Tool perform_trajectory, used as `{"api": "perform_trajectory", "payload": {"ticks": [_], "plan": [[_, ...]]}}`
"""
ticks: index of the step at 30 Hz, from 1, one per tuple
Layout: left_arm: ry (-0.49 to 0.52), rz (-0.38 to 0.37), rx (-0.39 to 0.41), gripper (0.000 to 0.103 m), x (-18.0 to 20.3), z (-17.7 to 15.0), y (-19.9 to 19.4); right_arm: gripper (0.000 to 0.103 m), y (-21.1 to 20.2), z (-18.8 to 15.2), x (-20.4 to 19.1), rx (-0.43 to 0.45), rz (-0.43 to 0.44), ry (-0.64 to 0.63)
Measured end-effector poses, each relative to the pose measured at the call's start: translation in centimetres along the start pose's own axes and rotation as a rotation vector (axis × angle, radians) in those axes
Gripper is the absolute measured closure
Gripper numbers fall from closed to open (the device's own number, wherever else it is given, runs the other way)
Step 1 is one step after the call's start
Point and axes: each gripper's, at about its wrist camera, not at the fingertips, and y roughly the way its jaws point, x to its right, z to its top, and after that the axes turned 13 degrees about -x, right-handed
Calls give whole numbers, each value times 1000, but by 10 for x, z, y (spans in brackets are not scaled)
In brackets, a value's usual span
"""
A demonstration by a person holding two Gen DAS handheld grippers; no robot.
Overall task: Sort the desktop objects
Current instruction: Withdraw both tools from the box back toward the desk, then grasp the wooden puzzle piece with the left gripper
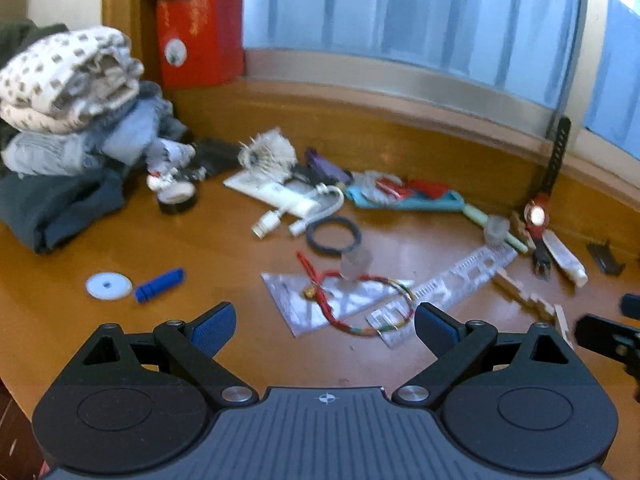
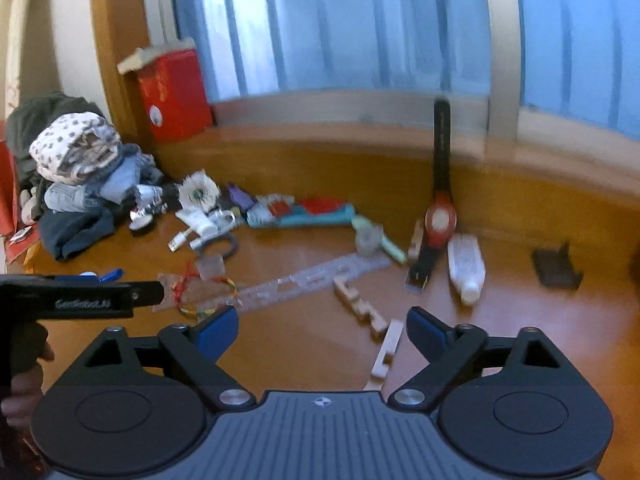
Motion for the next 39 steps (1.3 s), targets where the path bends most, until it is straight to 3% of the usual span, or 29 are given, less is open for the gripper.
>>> {"api": "perform_trajectory", "payload": {"ticks": [3, 10, 16, 19, 23, 28, 39], "plan": [[88, -23, 9, 6, 11, 8, 5, 11, 3, 1, 5, 3, -7, 9], [334, -120, -16, 6, 58, 26, 32, 12, 2, -10, 23, -18, -140, 136], [532, -207, -10, 14, 106, 26, 54, 28, -4, -34, 30, -69, -221, 190], [597, -255, -18, 17, 125, 22, 65, 29, -5, -42, 28, -85, -259, 202], [673, -256, 0, 17, 139, 15, 77, 29, -7, -49, 26, -97, -314, 220], [713, -293, 22, 15, 142, 16, 86, 29, -4, -51, 26, -116, -343, 263], [675, -368, -3, 16, 142, 28, 96, 29, 3, -46, 22, -136, -367, 277]]}}
